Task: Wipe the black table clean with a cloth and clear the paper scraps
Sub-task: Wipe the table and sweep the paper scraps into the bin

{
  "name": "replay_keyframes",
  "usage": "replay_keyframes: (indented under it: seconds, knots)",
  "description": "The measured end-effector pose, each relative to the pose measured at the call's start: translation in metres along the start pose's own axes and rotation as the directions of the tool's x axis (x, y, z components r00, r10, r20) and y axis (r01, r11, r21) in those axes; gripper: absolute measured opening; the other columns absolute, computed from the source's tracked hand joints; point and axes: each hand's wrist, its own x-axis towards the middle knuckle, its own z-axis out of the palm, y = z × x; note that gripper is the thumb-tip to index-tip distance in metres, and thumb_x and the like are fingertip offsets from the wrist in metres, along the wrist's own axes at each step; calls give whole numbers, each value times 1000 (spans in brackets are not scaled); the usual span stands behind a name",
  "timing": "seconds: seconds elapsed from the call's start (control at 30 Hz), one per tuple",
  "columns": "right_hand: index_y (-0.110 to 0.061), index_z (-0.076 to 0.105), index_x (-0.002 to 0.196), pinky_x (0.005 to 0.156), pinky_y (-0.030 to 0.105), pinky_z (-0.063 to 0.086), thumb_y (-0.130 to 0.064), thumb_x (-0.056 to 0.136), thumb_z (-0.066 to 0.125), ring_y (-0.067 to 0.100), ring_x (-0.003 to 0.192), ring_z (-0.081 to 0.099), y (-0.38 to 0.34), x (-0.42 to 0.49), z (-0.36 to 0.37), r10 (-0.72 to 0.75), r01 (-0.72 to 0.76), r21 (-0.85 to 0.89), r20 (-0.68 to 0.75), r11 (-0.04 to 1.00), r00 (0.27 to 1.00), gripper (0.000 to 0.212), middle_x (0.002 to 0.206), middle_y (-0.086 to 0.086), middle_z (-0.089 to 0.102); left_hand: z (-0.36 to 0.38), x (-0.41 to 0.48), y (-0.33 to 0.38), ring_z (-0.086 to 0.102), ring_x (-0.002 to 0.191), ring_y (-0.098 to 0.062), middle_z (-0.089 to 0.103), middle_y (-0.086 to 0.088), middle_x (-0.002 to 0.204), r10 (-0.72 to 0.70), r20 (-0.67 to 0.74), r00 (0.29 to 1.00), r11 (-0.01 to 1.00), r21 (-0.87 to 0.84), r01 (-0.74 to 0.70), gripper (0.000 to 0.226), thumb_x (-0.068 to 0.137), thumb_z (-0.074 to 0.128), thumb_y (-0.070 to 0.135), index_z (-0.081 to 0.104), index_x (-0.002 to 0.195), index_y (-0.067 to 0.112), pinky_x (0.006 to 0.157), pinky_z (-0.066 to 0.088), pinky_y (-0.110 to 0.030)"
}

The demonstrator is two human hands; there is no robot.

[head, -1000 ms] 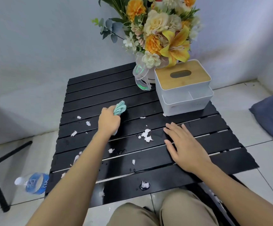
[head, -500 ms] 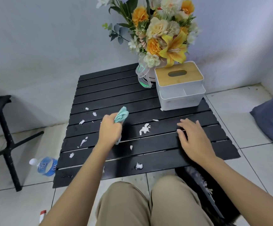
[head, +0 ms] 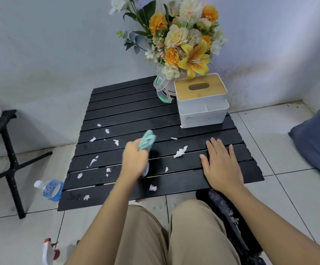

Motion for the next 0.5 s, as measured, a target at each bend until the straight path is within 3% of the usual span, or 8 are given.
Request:
replay_keyframes:
  seconds: [0.1,0.13,0.2,0.27,0.33,0.4,0.47,0.5]
  knots:
    - [-11,30,150,122,46,7,-41,102,25,22,149,14,0,0,2,-9,9,-14,-9,1000,1000,57,159,6,25,-4,-31,-30,54,68,-32,59,-22,91,-151,-160,976,976,134,173,10,83,46,13,54,78,17,66,46,-37]
    - [-10,30,150,121,47,8,-41,102,26,22,149,15,1,1,3,-11,11,-14,-15,1000,1000,57,159,6,25,4,-43,-31,54,77,-33,56,-22,104,-176,-176,968,966,158,205,20,81,46,7,59,96,12,73,44,-39]
    - [-9,31,149,121,48,9,-40,102,26,23,148,16,1,1,5,-7,6,-11,-22,1000,1000,57,158,7,26,26,-60,-20,52,95,-38,48,-19,119,-218,-242,945,944,193,267,43,81,49,5,51,123,6,83,41,-41]
    - [-9,29,150,121,48,9,-39,103,23,24,149,15,1,1,5,-7,7,-14,-16,1000,1000,56,159,7,25,52,-63,4,51,101,-38,46,-17,120,-223,-281,934,934,212,287,47,81,53,7,47,127,6,85,41,-43]
    - [-10,28,150,121,46,6,-38,103,24,23,149,13,2,2,5,-25,25,9,-1,1000,1000,55,159,7,23,78,-63,35,51,101,-34,45,-13,119,-165,-201,965,948,238,212,45,82,52,8,47,126,8,83,42,-41]
    - [-11,33,148,122,41,3,-35,103,32,20,149,14,4,4,-1,-26,24,151,11,988,1000,51,159,6,25,101,-63,61,51,100,-31,45,-10,118,-59,-34,998,976,206,65,42,83,47,8,47,125,11,84,41,-37]
    - [-11,45,142,121,36,4,-28,101,43,18,146,22,13,6,-15,24,-17,372,-14,928,1000,44,154,6,36,109,-52,74,56,94,-31,53,-11,108,-14,118,993,1000,4,13,23,86,45,12,56,106,15,75,43,-35]
    - [-11,49,139,121,36,4,-26,100,45,18,145,26,22,6,-21,57,-32,418,-48,908,997,41,151,5,40,105,-41,73,59,85,-32,58,-12,97,-35,150,988,990,-127,54,10,87,46,18,56,90,17,67,43,-33]
